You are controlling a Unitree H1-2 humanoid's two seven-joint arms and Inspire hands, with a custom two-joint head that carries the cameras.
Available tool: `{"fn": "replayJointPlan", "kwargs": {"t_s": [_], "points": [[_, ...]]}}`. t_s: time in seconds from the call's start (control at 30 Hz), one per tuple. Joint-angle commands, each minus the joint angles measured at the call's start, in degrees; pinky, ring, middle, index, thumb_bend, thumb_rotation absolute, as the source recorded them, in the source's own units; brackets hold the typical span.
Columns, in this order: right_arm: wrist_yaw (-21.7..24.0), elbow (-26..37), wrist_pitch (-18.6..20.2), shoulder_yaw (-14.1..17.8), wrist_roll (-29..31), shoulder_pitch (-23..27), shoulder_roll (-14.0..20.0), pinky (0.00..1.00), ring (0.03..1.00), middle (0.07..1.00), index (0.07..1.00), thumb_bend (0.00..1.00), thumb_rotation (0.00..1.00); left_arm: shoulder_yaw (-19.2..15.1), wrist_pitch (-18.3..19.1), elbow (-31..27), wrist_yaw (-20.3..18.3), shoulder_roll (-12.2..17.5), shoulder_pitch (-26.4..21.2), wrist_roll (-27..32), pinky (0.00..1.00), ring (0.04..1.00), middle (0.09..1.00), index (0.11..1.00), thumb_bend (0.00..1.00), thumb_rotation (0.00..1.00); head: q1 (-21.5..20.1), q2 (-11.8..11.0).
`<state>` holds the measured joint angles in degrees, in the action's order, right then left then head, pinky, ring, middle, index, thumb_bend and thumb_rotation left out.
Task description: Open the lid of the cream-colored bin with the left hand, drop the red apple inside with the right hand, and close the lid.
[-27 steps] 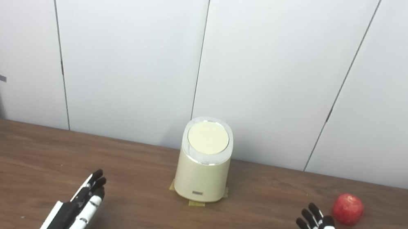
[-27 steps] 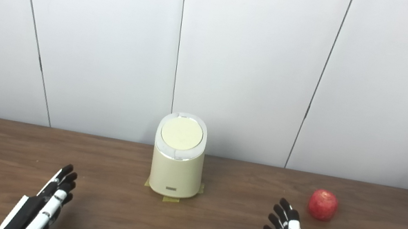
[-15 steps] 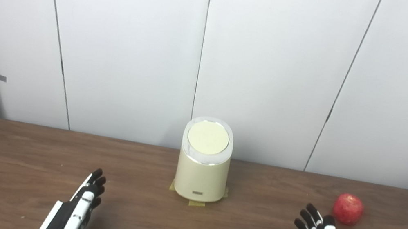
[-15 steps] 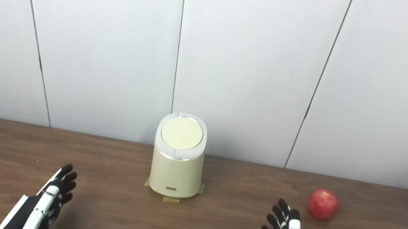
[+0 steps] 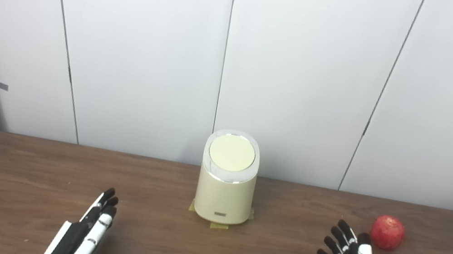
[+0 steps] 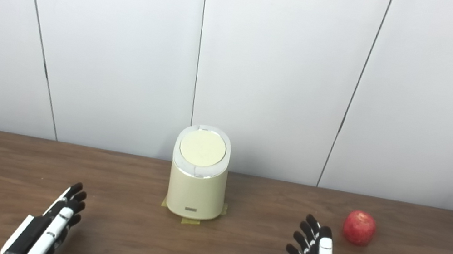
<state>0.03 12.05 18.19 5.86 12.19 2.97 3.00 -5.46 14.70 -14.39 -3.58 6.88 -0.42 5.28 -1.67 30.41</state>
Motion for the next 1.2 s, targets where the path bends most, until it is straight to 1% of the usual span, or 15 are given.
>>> {"fn": "replayJointPlan", "kwargs": {"t_s": [0.0, 0.1, 0.13, 0.2, 0.27, 0.33, 0.4, 0.47, 0.6, 0.67, 0.77, 0.83, 0.97, 1.1, 1.17], "points": [[0.18, 1.25, -0.74, 0.22, 0.33, 2.1, -0.2, 0.84, 0.925, 0.945, 0.934, 0.46, 1.0, 0.98, 0.13, -1.96, 1.33, 0.51, -4.33, -3.06, 1.0, 0.95, 0.965, 1.0, 0.55, 0.67, 0.06, -0.08], [0.27, 0.74, -1.12, 0.14, 0.18, 2.13, -0.13, 0.83, 0.922, 0.944, 0.934, 0.47, 0.99, 2.29, 1.18, -1.84, 1.28, 1.75, -8.76, -5.94, 1.0, 0.915, 0.961, 1.0, 0.59, 0.63, 0.32, 0.06], [0.34, 0.6, -1.21, 0.09, 0.14, 2.15, -0.08, 0.83, 0.923, 0.946, 0.935, 0.48, 0.99, 2.6, 1.41, -1.52, 1.17, 2.08, -10.27, -6.57, 0.92, 0.894, 0.953, 1.0, 0.63, 0.6, 0.39, 0.05], [0.51, 0.07, -1.51, 0.15, 0.32, 2.24, -0.08, 0.83, 0.925, 0.948, 0.937, 0.48, 0.99, 3.18, 3.03, -0.95, 1.05, 2.58, -13.22, -7.48, 0.87, 0.891, 0.946, 1.0, 0.68, 0.57, 0.46, -0.02], [0.62, -0.35, -1.73, 0.16, 0.48, 2.33, -0.16, 0.83, 0.927, 0.95, 0.939, 0.47, 0.98, 3.8, 5.23, -0.07, 1.1, 2.91, -16.59, -8.59, 0.86, 0.912, 0.94, 1.0, 0.73, 0.53, 0.41, -0.02], [0.73, -0.72, -1.98, 0.12, 0.55, 2.35, -0.21, 0.83, 0.927, 0.951, 0.941, 0.46, 0.98, 4.48, 7.48, 1.12, 0.94, 3.22, -20.08, -9.46, 0.88, 0.939, 0.951, 1.0, 0.74, 0.46, 0.4, -0.05], [0.82, -1.13, -2.29, 0.05, 0.53, 2.36, -0.23, 0.83, 0.927, 0.952, 0.942, 0.47, 0.98, 5.58, 9.64, 2.78, 0.3, 3.98, -23.75, -10.65, 0.88, 0.944, 0.959, 1.0, 0.74, 0.44, 0.22, 0.01], [0.76, -1.35, -2.42, 0.0, 0.42, 2.39, -0.31, 0.82, 0.926, 0.953, 0.943, 0.46, 0.98, 7.17, 10.61, 5.25, -0.16, 5.05, -27.41, -12.9, 0.88, 0.936, 0.96, 1.0, 0.75, 0.43, 0.37, 0.06], [0.53, -1.57, -2.07, 0.13, 0.63, 2.62, -0.62, 0.82, 0.924, 0.95, 0.942, 0.46, 0.97, 9.23, 10.32, 10.55, -0.99, 6.12, -33.58, -15.08, 0.86, 0.914, 0.947, 0.996, 0.84, 0.4, 0.5, 0.13], [0.58, -1.84, -2.19, 0.2, 0.72, 2.69, -0.75, 0.82, 0.926, 0.951, 0.944, 0.46, 0.97, 9.65, 10.22, 13.03, -1.33, 6.04, -36.06, -15.26, 0.86, 0.914, 0.947, 0.993, 0.86, 0.39, 0.48, 0.17], [0.66, -2.14, -2.38, 0.06, 0.54, 2.74, -0.85, 0.82, 0.929, 0.952, 0.944, 0.46, 0.97, 11.12, 9.22, 18.55, -2.38, 6.27, -40.89, -15.85, 0.84, 0.915, 0.955, 0.988, 0.84, 0.29, 0.32, 0.23], [0.69, -2.27, -2.55, -0.02, 0.54, 2.71, -1.01, 0.82, 0.93, 0.953, 0.942, 0.46, 0.97, 12.54, 8.19, 22.74, -2.94, 6.64, -44.13, -16.72, 0.81, 0.914, 0.96, 0.991, 0.84, 0.26, 0.19, 0.36], [0.48, -2.07, -2.57, -0.38, 0.18, 2.53, -1.58, 0.82, 0.927, 0.952, 0.941, 0.46, 0.96, 14.88, 6.63, 30.69, -3.68, 6.74, -50.22, -18.75, 0.78, 0.905, 0.951, 0.986, 0.87, 0.26, -0.47, 0.3], [0.45, -1.86, -2.57, -0.67, -0.26, 2.39, -1.83, 0.81, 0.926, 0.948, 0.944, 0.45, 0.98, 16.3, 6.17, 35.57, -4.59, 6.69, -54.68, -19.61, 0.8, 0.914, 0.965, 0.991, 0.86, 0.26, -1.14, 0.5], [0.17, -1.61, -2.31, -0.75, -0.49, 2.35, -2.0, 0.8, 0.921, 0.944, 0.938, 0.45, 0.97, 18.08, 5.86, 37.96, -5.09, 6.92, -57.37, -21.42, 0.79, 0.913, 0.97, 0.994, 0.86, 0.25, -1.63, 0.65]]}}
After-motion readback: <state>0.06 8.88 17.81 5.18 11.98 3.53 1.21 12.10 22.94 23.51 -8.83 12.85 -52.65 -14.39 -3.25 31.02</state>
